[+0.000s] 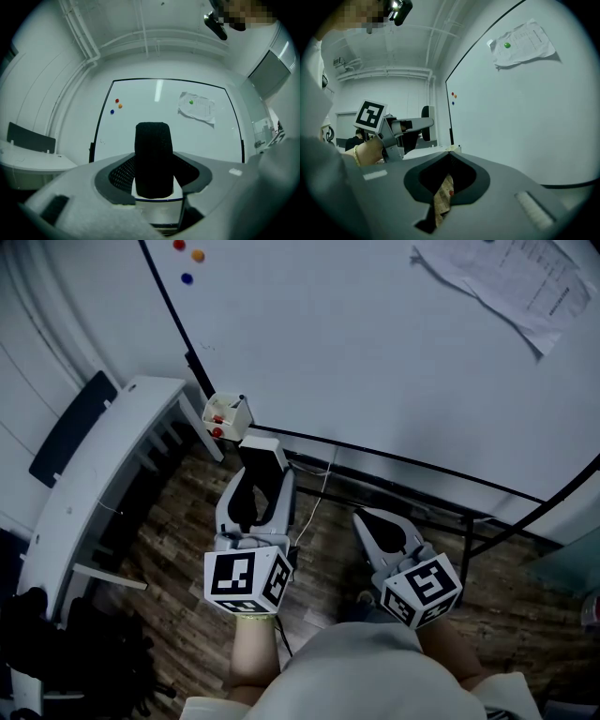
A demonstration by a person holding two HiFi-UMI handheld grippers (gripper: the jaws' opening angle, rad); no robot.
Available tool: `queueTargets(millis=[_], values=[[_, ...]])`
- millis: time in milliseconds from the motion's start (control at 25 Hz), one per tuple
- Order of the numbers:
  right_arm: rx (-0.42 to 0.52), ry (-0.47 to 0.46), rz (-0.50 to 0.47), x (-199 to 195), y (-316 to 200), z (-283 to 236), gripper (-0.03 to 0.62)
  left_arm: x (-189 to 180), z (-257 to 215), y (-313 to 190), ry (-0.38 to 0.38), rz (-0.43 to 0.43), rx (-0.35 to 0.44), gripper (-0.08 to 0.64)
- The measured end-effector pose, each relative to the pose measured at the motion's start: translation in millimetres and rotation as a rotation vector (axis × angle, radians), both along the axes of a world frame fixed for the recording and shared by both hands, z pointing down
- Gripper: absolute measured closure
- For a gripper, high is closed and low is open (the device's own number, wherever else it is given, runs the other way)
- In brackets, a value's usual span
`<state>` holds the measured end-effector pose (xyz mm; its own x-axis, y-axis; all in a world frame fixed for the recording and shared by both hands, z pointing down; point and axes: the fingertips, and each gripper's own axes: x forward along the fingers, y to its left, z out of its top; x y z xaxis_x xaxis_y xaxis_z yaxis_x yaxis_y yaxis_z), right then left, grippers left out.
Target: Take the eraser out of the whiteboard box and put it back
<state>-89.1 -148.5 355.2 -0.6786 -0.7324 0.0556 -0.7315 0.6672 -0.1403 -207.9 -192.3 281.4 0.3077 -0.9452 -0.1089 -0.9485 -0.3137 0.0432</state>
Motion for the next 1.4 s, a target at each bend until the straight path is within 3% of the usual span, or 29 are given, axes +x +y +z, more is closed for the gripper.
queueTargets(millis=[440,1400], values=[[0.002,0.008,0.001,-1,4,1,0.586,3,1,2,-0.03,0.005,-0.003,0.33],[0.007,0.006,0.021,5,-11,-1,0.586,14,-7,-18,-0.017,0.036,0.011,0.328]])
